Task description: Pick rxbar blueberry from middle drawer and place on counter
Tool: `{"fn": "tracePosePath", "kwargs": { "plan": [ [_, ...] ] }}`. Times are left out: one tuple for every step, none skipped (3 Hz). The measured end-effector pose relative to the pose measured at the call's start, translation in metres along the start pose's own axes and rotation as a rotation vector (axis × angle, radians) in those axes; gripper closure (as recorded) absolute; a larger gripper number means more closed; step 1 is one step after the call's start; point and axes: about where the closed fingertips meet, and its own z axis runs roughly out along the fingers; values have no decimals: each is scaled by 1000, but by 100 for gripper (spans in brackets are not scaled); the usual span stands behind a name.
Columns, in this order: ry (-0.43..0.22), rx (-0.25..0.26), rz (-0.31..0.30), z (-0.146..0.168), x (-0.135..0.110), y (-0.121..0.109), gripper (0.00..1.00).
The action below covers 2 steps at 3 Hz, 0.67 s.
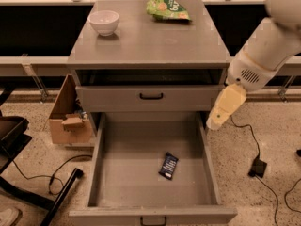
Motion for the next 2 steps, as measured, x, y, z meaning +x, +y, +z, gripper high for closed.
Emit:
{"fn": "tracePosePath", "kwargs": {
  "plan": [
    [25, -58, 186, 48, -3, -6, 0],
    [53, -87, 364, 87, -4, -2, 0]
  ]
}}
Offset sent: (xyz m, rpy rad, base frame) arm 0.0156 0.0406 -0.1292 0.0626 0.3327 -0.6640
